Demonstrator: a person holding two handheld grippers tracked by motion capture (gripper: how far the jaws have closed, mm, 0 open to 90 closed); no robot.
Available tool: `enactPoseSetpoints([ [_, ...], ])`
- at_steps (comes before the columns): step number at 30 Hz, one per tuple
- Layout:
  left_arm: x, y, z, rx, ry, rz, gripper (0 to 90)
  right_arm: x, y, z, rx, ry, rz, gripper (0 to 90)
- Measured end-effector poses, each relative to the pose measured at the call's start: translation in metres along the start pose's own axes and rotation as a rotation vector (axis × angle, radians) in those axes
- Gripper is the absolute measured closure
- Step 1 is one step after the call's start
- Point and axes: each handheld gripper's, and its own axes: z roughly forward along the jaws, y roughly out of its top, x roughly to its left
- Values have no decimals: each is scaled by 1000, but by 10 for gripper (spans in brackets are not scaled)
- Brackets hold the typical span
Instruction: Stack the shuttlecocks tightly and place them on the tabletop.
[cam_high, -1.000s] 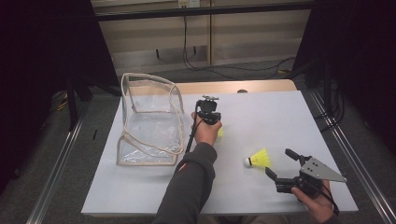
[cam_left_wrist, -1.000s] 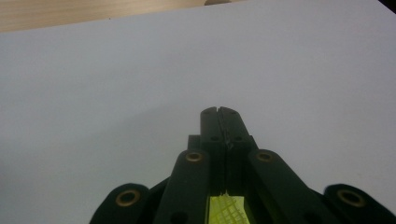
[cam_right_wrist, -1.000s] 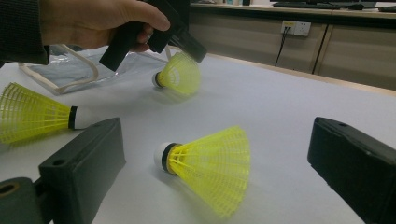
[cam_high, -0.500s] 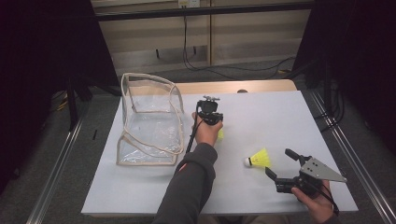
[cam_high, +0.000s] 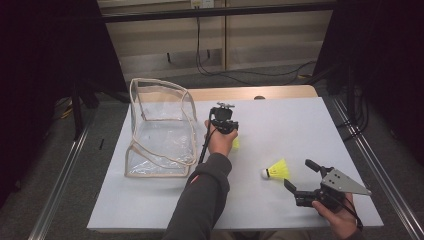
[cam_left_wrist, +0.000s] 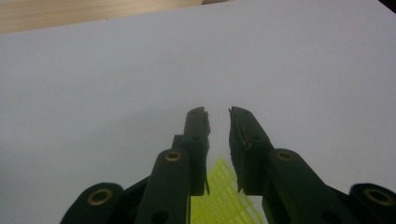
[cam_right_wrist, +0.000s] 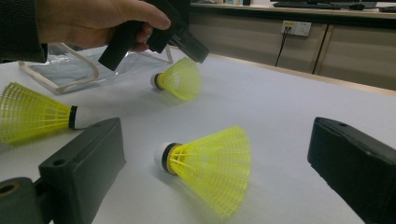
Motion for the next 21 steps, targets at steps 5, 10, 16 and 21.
enactPoseSetpoints([
  [5, 1, 0, -2, -7, 7, -3, 759, 0, 0, 0, 1, 2, -1, 32],
  [10, 3, 1, -4, -6, 11, 1, 752, 0, 0, 0, 0, 2, -2, 32],
  [16, 4, 1, -8, -13, 16, -2, 726, 0, 0, 0, 2, 5, -3, 32],
  [21, 4, 1, -13, -19, 17, -3, 660, 1, 0, 1, 3, 2, -4, 32],
])
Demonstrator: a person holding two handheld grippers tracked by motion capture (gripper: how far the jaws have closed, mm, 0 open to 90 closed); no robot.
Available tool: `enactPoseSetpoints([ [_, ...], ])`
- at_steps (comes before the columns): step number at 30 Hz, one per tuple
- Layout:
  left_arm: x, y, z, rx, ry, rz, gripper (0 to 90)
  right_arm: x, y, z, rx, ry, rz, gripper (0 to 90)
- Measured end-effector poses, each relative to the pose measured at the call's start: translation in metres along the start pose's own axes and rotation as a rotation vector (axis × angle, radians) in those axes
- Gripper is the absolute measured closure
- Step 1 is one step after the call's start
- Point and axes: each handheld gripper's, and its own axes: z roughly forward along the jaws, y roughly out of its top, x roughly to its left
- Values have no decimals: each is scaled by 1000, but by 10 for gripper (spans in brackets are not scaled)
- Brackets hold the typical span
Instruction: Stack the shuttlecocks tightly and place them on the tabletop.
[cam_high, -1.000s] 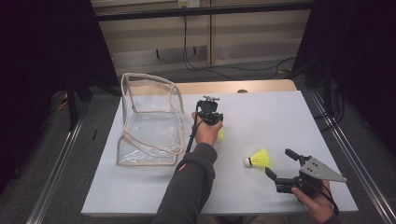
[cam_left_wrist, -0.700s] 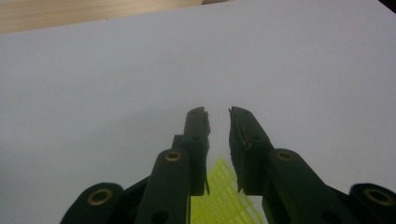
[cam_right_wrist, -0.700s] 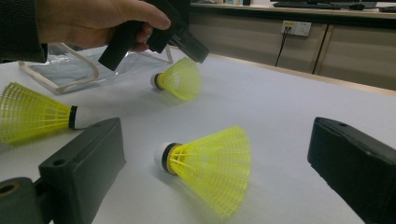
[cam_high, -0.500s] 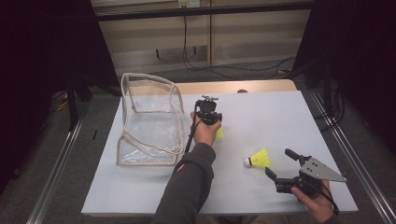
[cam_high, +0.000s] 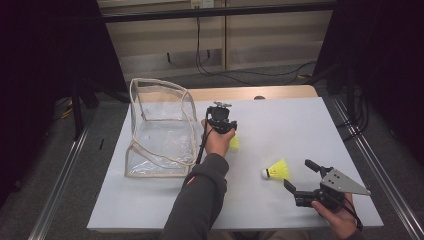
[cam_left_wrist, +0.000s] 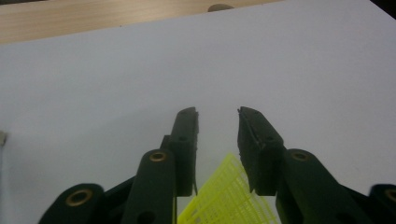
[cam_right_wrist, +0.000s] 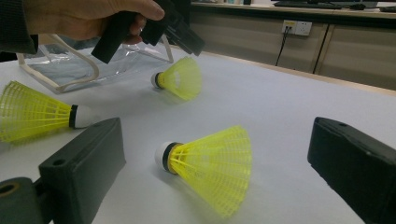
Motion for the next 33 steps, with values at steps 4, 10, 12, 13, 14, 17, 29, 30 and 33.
enactPoseSetpoints([
  [4, 1, -1, -4, -9, 2, -12, 612, 1, 0, 0, 0, 0, 2, 32],
  [10, 1, -1, -10, -15, -3, -20, 548, 1, 0, 1, 0, -1, -1, 32],
  [12, 0, -1, -12, -14, -4, -19, 523, 1, 0, 1, 0, -1, 0, 32],
  [13, -1, -1, -14, -20, -6, -20, 509, 1, 0, 1, 0, -1, -1, 32],
  [14, 0, -1, -15, -22, -8, -20, 504, 1, 0, 1, 1, -1, 0, 32],
  [17, 1, -2, -21, -28, -9, -31, 458, 1, 0, 1, 2, 1, 1, 32],
  [29, 4, -5, -37, -29, -21, -37, 322, 3, 0, 3, 9, 5, -11, 35],
  [30, 3, -5, -38, -28, -27, -37, 310, 3, 0, 3, 9, 4, -11, 35],
  [33, 1, -6, -40, -27, -36, -26, 271, 3, 0, 3, 10, 5, -12, 35],
])
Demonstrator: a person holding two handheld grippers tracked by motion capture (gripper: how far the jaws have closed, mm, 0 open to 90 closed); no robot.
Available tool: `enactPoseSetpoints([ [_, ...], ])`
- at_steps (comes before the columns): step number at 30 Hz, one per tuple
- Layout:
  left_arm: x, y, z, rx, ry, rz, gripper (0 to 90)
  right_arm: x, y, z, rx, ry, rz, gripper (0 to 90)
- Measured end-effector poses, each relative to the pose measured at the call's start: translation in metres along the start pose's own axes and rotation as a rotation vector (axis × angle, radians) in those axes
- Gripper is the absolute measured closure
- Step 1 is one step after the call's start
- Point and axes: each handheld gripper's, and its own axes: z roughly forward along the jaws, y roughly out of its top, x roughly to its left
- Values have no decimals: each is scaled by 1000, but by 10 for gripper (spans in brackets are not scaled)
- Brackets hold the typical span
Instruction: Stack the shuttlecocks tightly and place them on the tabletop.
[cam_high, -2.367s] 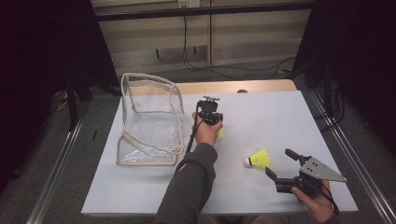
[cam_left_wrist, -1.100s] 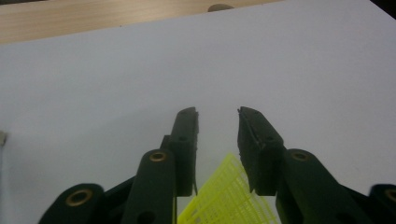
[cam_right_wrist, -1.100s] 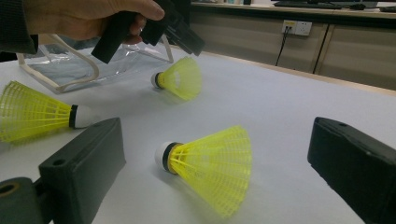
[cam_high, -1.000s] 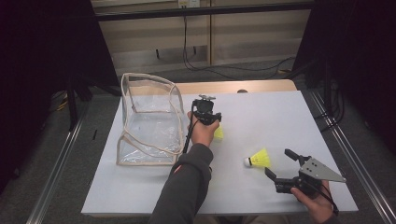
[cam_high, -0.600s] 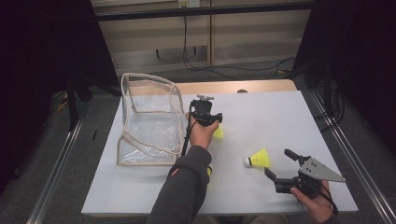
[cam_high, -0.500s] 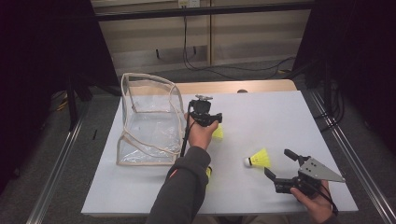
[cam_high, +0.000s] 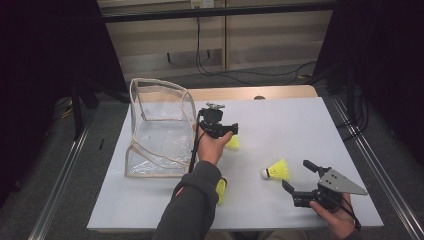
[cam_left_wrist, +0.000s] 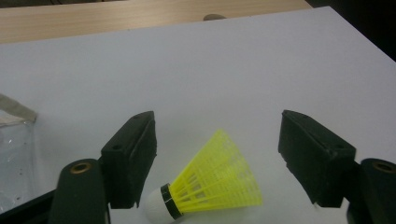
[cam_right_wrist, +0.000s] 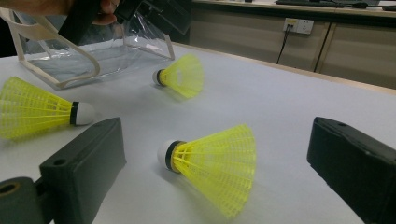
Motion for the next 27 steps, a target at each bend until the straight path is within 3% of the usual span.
enactPoseSetpoints([
  [5, -4, -3, -3, 16, 1, 22, 208, 0, 0, 0, 1, 0, 2, 34],
  [15, -5, -6, -11, 17, -25, 7, 144, -2, 0, -1, -3, -12, 11, 34],
  [27, -8, -7, -21, 12, -89, 5, 90, -1, 0, -1, 1, -14, 8, 35],
])
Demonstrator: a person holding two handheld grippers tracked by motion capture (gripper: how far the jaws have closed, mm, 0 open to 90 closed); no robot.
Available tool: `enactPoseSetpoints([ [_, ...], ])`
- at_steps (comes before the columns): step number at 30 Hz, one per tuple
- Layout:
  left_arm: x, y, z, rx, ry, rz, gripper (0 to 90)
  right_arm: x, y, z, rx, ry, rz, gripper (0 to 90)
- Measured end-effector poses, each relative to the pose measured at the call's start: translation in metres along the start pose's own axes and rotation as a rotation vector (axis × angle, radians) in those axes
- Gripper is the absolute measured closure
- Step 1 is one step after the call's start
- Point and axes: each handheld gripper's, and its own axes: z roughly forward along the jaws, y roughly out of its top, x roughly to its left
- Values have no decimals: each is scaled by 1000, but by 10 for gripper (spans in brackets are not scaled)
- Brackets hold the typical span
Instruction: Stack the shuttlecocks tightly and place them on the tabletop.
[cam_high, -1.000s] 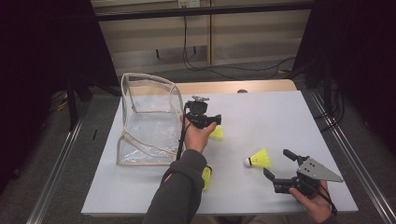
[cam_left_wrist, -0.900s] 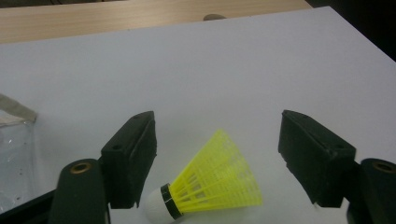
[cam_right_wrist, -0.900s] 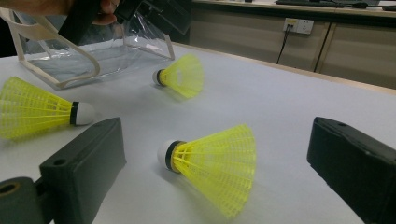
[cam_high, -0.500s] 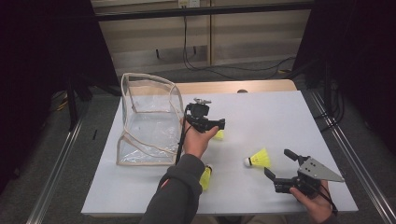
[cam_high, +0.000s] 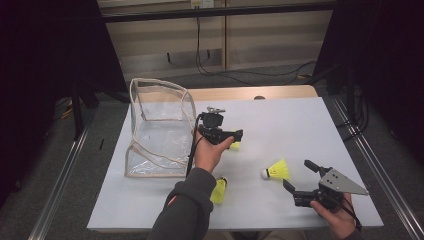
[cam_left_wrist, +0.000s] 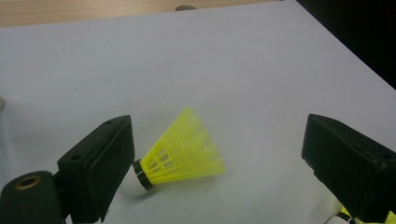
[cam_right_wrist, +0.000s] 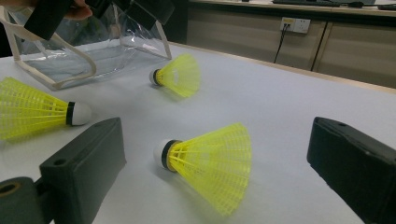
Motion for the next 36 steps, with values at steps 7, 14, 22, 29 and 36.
enactPoseSetpoints([
  [7, -3, 0, -5, -8, -20, 0, 60, -1, 0, -1, 0, -6, -1, 35],
  [14, -5, -3, -10, -16, -40, 10, 54, -1, 1, -1, -1, -7, -1, 35],
  [22, -4, -9, -14, -18, -63, -4, 54, 0, 1, -1, -2, -5, -4, 35],
  [29, -6, -11, -19, -17, -75, 7, 54, -2, 1, -1, -6, -8, -6, 35],
  [36, -6, -18, -23, -14, -95, 15, 54, -2, 2, -2, -6, -10, -12, 33],
])
